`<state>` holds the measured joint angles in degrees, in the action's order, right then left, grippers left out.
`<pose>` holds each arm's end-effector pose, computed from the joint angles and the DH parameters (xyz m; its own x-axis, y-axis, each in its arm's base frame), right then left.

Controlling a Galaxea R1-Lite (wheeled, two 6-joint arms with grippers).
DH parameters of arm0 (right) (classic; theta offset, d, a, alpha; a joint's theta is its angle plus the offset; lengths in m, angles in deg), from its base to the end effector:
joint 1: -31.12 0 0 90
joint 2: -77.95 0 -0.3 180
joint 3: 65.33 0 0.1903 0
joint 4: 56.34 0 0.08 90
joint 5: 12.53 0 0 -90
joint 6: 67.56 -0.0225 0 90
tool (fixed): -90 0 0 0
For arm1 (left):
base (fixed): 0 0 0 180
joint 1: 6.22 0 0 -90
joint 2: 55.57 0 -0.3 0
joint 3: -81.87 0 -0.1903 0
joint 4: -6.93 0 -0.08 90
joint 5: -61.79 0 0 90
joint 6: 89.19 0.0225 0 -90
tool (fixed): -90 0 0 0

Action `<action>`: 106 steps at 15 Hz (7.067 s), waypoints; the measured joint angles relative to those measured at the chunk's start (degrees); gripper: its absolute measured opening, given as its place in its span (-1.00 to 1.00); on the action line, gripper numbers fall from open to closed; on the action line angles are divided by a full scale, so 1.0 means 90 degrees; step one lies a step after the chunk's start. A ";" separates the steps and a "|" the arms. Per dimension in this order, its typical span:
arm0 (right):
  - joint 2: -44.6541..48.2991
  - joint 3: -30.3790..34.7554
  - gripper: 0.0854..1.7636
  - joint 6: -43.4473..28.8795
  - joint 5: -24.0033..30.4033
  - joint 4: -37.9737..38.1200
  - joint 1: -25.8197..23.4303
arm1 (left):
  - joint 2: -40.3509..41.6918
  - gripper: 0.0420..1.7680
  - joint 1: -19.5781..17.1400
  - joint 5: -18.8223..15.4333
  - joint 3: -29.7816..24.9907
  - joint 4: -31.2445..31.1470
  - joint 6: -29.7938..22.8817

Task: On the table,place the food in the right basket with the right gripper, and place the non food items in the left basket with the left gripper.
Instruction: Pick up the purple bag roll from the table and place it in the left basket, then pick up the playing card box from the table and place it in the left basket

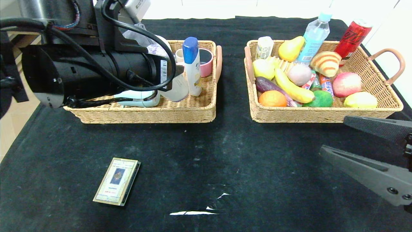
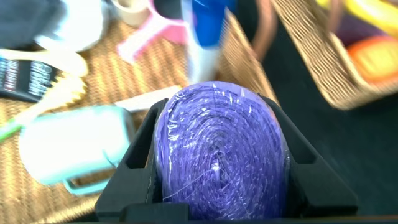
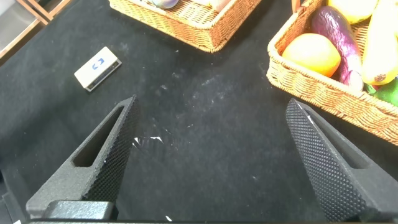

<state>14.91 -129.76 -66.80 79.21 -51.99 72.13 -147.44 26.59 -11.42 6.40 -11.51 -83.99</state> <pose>0.1177 0.1033 0.2667 0.7333 0.6779 -0.0516 -0.6792 0.7338 -0.0117 0.2527 -0.1552 0.3313 0.9571 -0.2733 -0.0964 0.2837 0.9515 0.1191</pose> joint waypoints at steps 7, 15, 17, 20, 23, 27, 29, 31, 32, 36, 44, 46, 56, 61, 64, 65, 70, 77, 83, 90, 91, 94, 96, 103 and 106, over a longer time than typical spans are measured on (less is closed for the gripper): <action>0.0019 -0.0005 0.94 0.0015 0.0000 0.0000 -0.0003 | -0.0699 0.04 -0.0554 -0.0211 0.0184 0.0782 -0.0009; 0.0031 0.0012 0.94 0.0019 0.0000 -0.0003 0.0003 | -0.0876 0.35 -0.0593 -0.0209 0.0255 0.0765 0.0007; 0.0031 0.0022 0.94 0.0039 0.0000 0.0000 0.0007 | -0.0875 0.48 -0.0581 -0.0209 0.0225 0.0765 0.0009; 0.0026 0.0046 0.94 0.0100 0.0003 -0.0003 0.0012 | -0.0872 0.62 -0.0574 -0.0206 0.0172 0.0754 0.0005; 0.0022 0.0050 0.94 0.0098 0.0000 -0.0003 0.0012 | -0.0845 0.72 -0.0572 -0.0191 0.0102 0.0757 0.0003; 0.0022 0.0061 0.94 0.0098 0.0000 -0.0003 0.0028 | -0.0695 0.81 -0.0559 -0.0194 -0.0012 0.0662 0.0019; 0.0019 0.0062 0.94 0.0095 0.0000 -0.0003 0.0037 | -0.0549 0.84 -0.0554 -0.0196 -0.0098 0.0549 0.0039; 0.0016 0.0070 0.94 0.0100 0.0003 0.0000 0.0046 | -0.0309 0.86 -0.0551 -0.0211 -0.0183 0.0168 0.0051; 0.0016 0.0074 0.94 0.0104 0.0000 0.0000 0.0053 | -0.0172 0.87 -0.0547 -0.0213 -0.0247 -0.0012 0.0049; 0.0019 0.0087 0.94 0.0112 -0.0003 -0.0003 0.0085 | 0.0638 0.90 -0.0526 -0.0211 -0.0719 -0.0958 0.0003; 0.0016 0.0123 0.94 0.0119 0.0000 -0.0003 0.0182 | 0.1984 0.92 -0.0520 -0.0248 -0.1837 -0.2859 -0.0368; 0.0016 0.0126 0.94 0.0122 0.0000 -0.0003 0.0184 | 0.2101 0.92 -0.0523 -0.0400 -0.2143 -0.2988 -0.0752; 0.0024 0.0138 0.94 0.0126 0.0000 -0.0003 0.0194 | 0.2113 0.93 -0.1325 -0.0929 -0.3179 -0.2975 -0.1077; 0.0022 0.0141 0.94 0.0126 0.0000 0.0000 0.0196 | 0.1994 0.94 -0.1654 -0.1275 -0.3537 -0.2598 -0.1082; 0.0022 0.0142 0.94 0.0126 0.0000 0.0000 0.0194 | 0.1819 0.94 -0.1678 -0.1220 -0.3717 -0.1978 -0.1071; 0.0022 0.0148 0.94 0.0126 0.0000 0.0000 0.0192 | 0.1743 0.94 -0.1681 -0.1150 -0.3745 -0.1903 -0.1040; 0.0022 0.0150 0.94 0.0126 -0.0003 -0.0003 0.0192 | 0.1470 0.94 -0.1671 -0.0956 -0.3726 -0.1827 -0.1024; 0.0031 0.0145 0.94 0.0126 0.0000 -0.0005 0.0194 | 0.1372 0.94 -0.1611 -0.0971 -0.3813 -0.1830 -0.1024; 0.0034 0.0150 0.94 0.0125 -0.0003 -0.0005 0.0196 | 0.1342 0.94 -0.1606 -0.0981 -0.3818 -0.1827 -0.0994; 0.0034 0.0150 0.94 0.0125 0.0000 -0.0003 0.0196 | 0.1292 0.31 -0.1606 -0.0981 -0.3824 -0.1827 -0.1004; 0.0031 0.0150 0.94 0.0126 -0.0003 -0.0005 0.0196 | 0.1283 0.21 -0.1606 -0.0981 -0.3824 -0.1825 -0.1004; 0.0031 0.0150 0.94 0.0126 0.0000 -0.0005 0.0194 | 0.1260 0.15 -0.1608 -0.0983 -0.3813 -0.1825 -0.1004; 0.0031 0.0150 0.94 0.0125 -0.0003 -0.0008 0.0192 | 0.1246 0.15 -0.1606 -0.0986 -0.3816 -0.1823 -0.1001; 0.0034 0.0169 0.94 0.0126 0.0000 -0.0003 0.0192 | 0.1231 0.14 -0.1606 -0.0996 -0.3799 -0.1833 -0.0987; 0.0037 0.0169 0.94 0.0126 0.0000 -0.0005 0.0190 | 0.1265 0.14 -0.1606 -0.0986 -0.3785 -0.1839 -0.0964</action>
<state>15.24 -128.24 -65.66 79.21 -52.04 73.84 -136.05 12.13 -20.29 -27.66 -28.07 -92.67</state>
